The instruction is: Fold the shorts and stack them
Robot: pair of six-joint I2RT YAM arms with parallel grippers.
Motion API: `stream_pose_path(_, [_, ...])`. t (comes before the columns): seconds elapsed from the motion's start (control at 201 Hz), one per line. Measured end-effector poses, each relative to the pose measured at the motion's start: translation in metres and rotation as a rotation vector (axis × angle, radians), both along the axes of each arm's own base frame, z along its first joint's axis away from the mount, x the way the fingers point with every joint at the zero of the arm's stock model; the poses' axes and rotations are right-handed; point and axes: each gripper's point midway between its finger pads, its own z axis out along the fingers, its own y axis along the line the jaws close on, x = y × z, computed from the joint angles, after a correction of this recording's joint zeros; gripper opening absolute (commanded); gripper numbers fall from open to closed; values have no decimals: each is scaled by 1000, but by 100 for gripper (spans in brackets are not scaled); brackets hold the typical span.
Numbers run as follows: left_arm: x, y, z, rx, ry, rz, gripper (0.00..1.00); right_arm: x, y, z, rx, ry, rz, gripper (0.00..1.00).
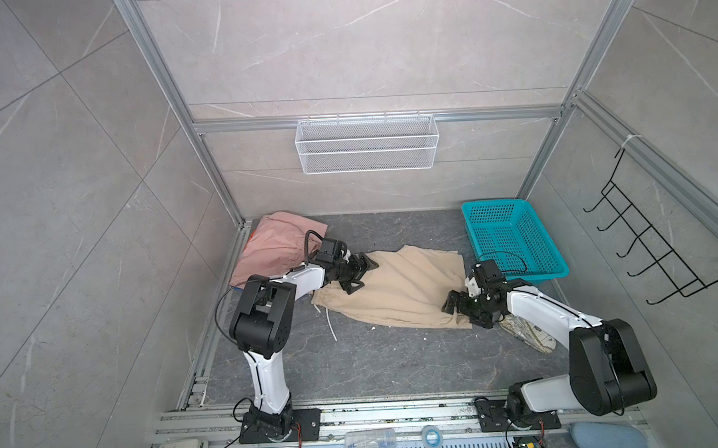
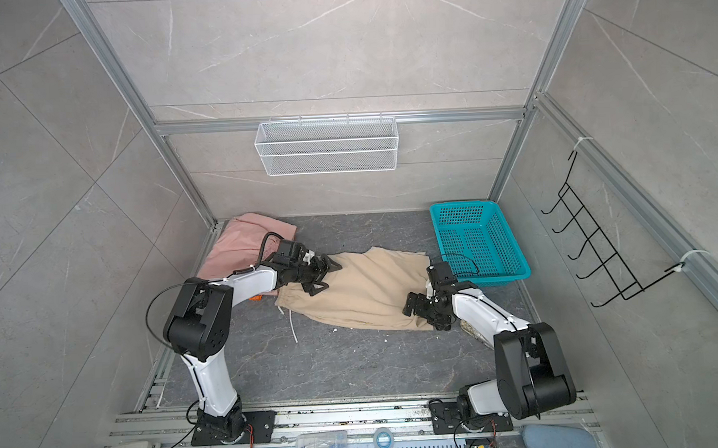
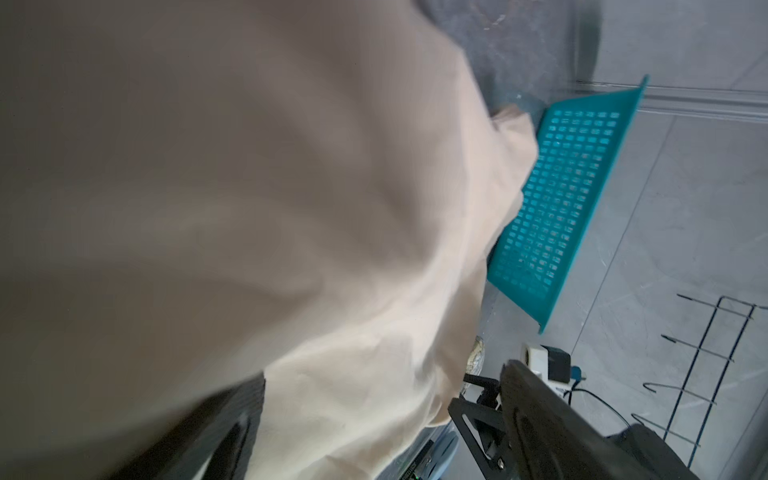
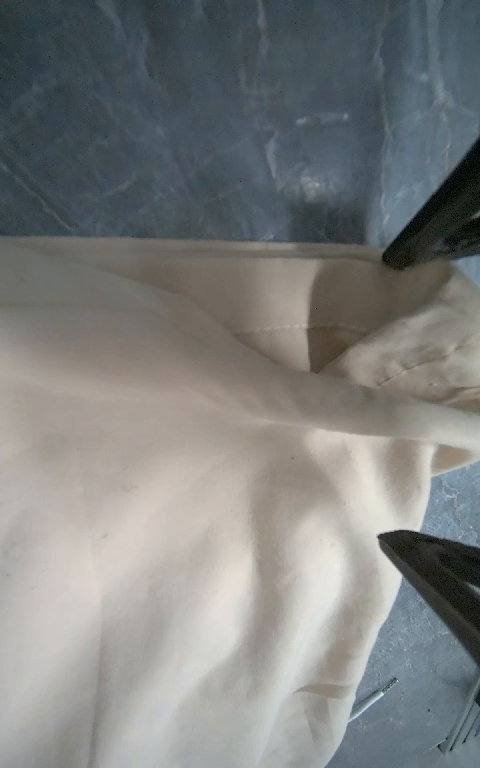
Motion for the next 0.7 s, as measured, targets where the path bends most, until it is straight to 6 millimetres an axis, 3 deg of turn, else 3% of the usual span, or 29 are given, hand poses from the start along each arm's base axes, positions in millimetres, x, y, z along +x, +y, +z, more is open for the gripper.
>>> stream_pose_path(0.06, [0, 1, -10, -12, 22, 9, 93, 2, -1, -4, 4, 7, -7, 97])
stream_pose_path(0.214, [7, 11, -8, -63, 12, 32, 99, 3, -15, -13, 11, 18, -53, 93])
stream_pose_path(0.369, [16, 28, -7, -103, 0, 64, 99, 7, -29, -13, 20, 10, -97, 85])
stream_pose_path(0.523, [19, 37, -6, -116, -3, 77, 99, 8, -28, -13, 35, 3, -98, 69])
stream_pose_path(0.697, [19, 37, -5, -117, -5, 77, 99, 12, -29, -9, 61, -13, -120, 67])
